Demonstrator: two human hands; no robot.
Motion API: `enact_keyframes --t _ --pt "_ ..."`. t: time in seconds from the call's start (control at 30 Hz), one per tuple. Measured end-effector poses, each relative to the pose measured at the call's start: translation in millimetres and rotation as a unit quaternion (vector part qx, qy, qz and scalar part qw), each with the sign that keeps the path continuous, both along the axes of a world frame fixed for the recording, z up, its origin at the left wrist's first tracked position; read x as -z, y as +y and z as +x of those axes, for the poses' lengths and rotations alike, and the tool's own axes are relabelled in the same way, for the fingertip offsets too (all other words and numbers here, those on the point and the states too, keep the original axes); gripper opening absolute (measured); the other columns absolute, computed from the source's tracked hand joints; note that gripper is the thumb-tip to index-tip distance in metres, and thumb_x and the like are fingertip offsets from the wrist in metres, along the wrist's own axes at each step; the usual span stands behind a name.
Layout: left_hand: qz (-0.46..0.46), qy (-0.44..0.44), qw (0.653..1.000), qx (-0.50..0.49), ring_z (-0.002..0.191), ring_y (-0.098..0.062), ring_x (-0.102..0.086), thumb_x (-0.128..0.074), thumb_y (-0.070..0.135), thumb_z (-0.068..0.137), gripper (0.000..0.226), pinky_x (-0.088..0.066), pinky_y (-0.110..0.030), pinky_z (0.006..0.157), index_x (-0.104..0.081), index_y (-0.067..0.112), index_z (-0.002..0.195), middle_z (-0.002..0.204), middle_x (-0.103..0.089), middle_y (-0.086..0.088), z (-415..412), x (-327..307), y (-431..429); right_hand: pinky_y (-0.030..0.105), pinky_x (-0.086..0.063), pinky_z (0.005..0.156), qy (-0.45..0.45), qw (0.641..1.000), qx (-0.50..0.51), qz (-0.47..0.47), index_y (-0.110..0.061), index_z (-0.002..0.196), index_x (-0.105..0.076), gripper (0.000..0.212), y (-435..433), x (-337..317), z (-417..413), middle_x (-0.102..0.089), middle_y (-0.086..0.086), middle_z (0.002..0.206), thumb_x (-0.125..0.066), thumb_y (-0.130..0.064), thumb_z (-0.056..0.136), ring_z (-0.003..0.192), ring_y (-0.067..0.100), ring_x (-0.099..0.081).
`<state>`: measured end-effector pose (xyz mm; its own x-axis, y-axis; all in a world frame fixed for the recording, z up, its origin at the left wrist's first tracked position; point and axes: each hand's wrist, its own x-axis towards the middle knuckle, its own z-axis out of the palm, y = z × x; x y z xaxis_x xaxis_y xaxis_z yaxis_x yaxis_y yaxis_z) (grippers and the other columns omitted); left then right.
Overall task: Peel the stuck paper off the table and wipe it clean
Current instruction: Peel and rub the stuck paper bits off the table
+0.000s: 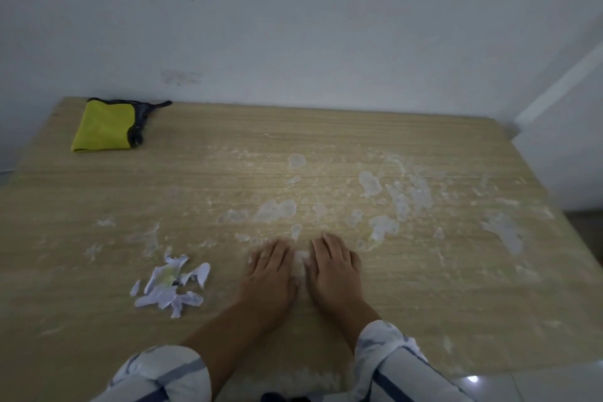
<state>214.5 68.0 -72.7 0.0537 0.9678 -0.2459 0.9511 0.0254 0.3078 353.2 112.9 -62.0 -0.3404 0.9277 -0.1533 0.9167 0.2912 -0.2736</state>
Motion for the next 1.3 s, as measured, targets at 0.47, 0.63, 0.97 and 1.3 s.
enact_keyframes --t 0.47,0.63,0.97,1.3 --pt "0.019 0.007 0.998 -0.051 0.145 -0.021 0.009 0.006 0.058 0.076 0.085 0.008 -0.042 0.115 -0.005 0.018 0.149 0.159 0.004 -0.002 69.0 1.6 73.4 0.042 -0.020 0.111 0.048 0.999 0.026 0.002 -0.016 0.135 -0.044 0.061 47.9 3.5 82.9 -0.038 0.006 0.146 -0.022 -0.047 0.087 0.138 0.023 -0.028" --pt "0.027 0.013 0.999 -0.036 0.145 -0.021 0.012 -0.003 0.054 0.086 0.073 0.009 -0.042 0.114 -0.004 0.017 0.149 0.159 0.005 -0.003 79.0 3.3 83.1 0.041 -0.020 0.110 0.074 0.994 0.078 0.026 -0.019 0.134 -0.045 0.065 60.0 5.6 118.4 -0.040 0.000 0.144 -0.035 -0.052 0.079 0.136 0.018 -0.029" --pt "0.047 0.045 0.998 -0.008 0.146 -0.021 0.006 -0.002 0.058 0.084 0.077 0.004 -0.044 0.115 -0.007 0.018 0.149 0.159 -0.002 -0.002 87.2 7.7 89.7 0.039 -0.018 0.109 0.066 0.996 0.054 0.025 -0.024 0.132 -0.048 0.059 64.4 11.7 128.9 -0.039 -0.002 0.144 -0.035 -0.054 0.083 0.136 0.016 -0.028" --pt "0.066 0.007 0.997 0.045 0.146 -0.023 -0.001 -0.003 0.056 0.086 0.070 0.004 -0.045 0.114 -0.020 0.027 0.147 0.158 -0.012 -0.003 87.0 6.7 92.5 0.038 -0.019 0.107 0.099 0.993 0.057 0.024 -0.026 0.126 -0.054 0.057 65.8 9.6 132.7 -0.044 -0.005 0.139 -0.036 -0.049 0.077 0.132 0.015 -0.032"
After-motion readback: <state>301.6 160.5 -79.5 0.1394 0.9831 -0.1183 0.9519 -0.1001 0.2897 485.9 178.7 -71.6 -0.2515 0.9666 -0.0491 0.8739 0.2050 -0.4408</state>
